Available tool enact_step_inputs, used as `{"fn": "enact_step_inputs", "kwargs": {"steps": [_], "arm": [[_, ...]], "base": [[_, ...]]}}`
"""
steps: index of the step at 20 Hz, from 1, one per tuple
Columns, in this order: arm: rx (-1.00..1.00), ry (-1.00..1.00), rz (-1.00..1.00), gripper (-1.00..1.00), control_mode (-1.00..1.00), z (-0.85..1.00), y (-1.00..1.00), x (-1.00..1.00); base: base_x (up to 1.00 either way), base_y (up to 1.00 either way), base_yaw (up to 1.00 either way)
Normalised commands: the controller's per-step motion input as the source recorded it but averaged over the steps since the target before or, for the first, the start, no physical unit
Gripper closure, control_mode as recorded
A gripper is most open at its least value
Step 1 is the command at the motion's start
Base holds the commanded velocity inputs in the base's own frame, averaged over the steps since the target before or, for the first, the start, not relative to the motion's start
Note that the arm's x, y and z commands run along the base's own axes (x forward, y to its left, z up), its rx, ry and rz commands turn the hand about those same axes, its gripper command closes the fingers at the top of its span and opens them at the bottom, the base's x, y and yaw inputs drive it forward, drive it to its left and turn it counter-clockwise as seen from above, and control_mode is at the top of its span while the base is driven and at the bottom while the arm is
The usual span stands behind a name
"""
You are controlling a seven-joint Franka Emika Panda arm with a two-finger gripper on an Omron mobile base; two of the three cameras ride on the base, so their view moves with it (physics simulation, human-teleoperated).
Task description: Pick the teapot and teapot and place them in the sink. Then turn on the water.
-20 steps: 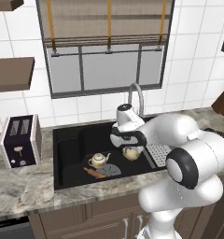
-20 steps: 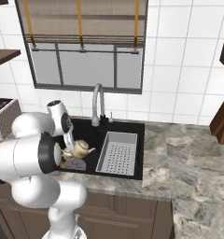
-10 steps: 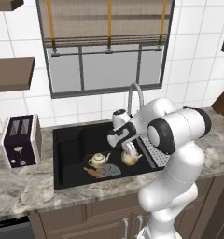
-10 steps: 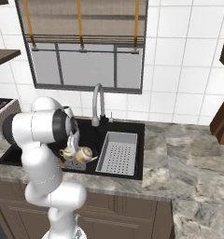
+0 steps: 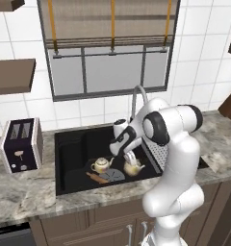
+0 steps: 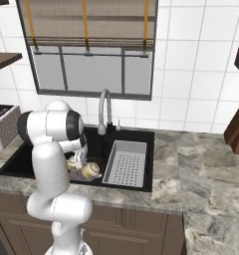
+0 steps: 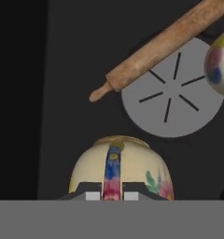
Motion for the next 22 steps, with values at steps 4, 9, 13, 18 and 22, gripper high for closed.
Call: {"fn": "enact_step_inputs", "kwargs": {"steps": [4,9,13,18,22], "arm": [[-0.05,-0.01,0.0,1.0,-1.0,-0.62,-0.1,0.07],[-0.06,-0.08,0.0,1.0,-1.0,-0.46,-0.16,0.16],[-0.03,-0.12,0.0,1.0,-1.0,-0.21,-0.1,0.39],[0.0,-0.12,0.0,1.0,-1.0,-0.12,-0.01,0.48],[-0.01,-0.01,0.0,1.0,-1.0,-0.62,0.0,0.38]], "base": [[0.0,0.0,0.0],[0.0,0.0,0.0],[0.0,0.0,0.0],[0.0,0.0,0.0],[0.0,0.0,0.0]]}}
